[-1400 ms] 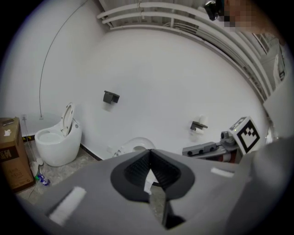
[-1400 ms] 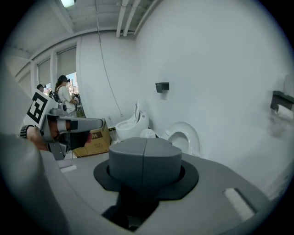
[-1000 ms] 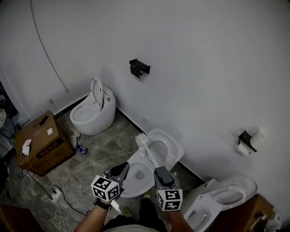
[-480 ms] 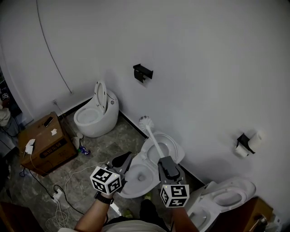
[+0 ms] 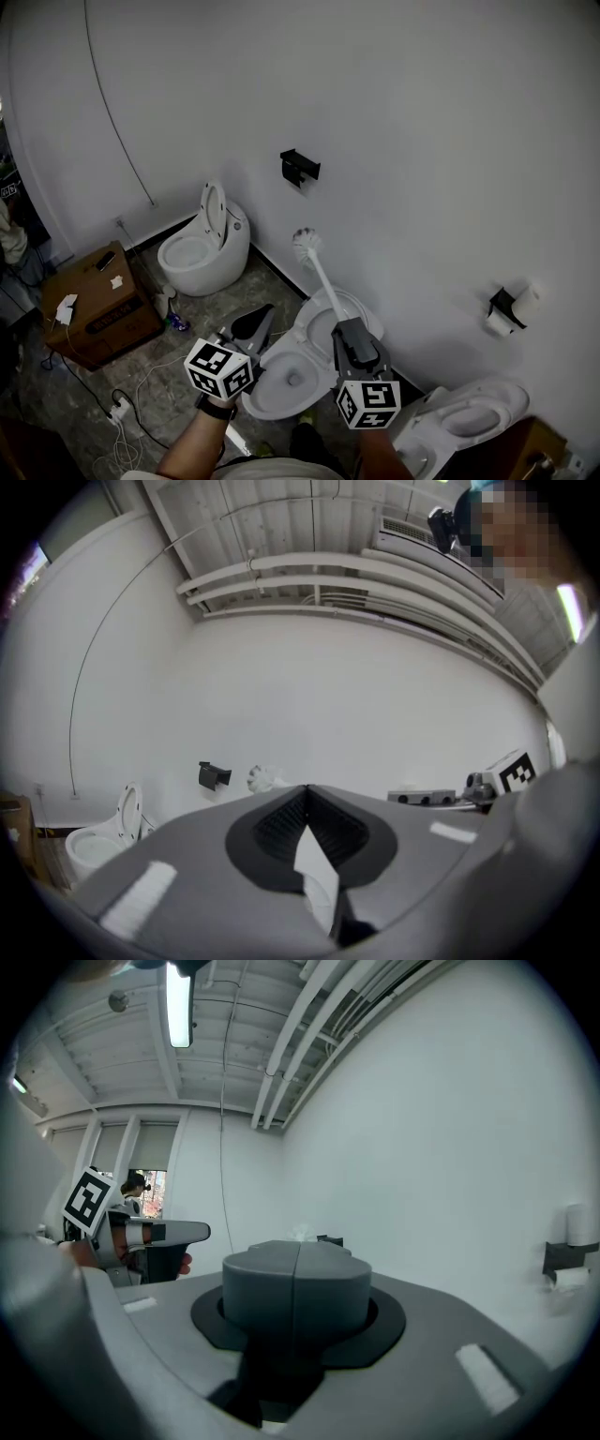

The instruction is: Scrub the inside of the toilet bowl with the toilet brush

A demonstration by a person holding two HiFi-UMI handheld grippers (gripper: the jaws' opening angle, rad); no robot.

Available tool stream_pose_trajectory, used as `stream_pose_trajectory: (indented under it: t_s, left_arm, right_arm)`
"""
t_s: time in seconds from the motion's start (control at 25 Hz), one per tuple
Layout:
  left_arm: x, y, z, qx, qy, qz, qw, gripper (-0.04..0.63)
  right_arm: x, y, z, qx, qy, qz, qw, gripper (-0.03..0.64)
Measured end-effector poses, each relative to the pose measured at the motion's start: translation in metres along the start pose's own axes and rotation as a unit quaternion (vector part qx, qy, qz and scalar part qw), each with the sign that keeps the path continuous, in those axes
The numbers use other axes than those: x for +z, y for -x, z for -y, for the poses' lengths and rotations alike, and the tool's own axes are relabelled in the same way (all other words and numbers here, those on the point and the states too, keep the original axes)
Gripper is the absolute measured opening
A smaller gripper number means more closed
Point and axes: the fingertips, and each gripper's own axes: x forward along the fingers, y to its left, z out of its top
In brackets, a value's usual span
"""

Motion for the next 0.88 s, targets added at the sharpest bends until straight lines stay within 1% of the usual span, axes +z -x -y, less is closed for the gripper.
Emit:
stream_pose_trajectory:
  t_s: [0.16, 0.4, 0.88]
  left_arm:
    - [0.0058, 0.0014, -0.0003, 0.005, 0.001, 0.003, 1.0, 0.006]
    - [0.0097, 0.0034, -0.0009, 0.007, 0.002, 0.007, 0.9999, 0.006]
    - [0.0074, -0.0031, 0.0019, 0.014, -0.016, 0.002, 0.9998, 0.006]
  right_arm:
    - [0.0069, 0.0003, -0.0027, 0.001, 0.006, 0.01, 1.0, 0.161]
    - [0.0093, 0.0009, -0.0036, 0.001, 0.009, 0.011, 1.0, 0.161]
    - [0.0062, -0.0023, 0.0016, 0.007, 0.008, 0.005, 1.0, 0.161]
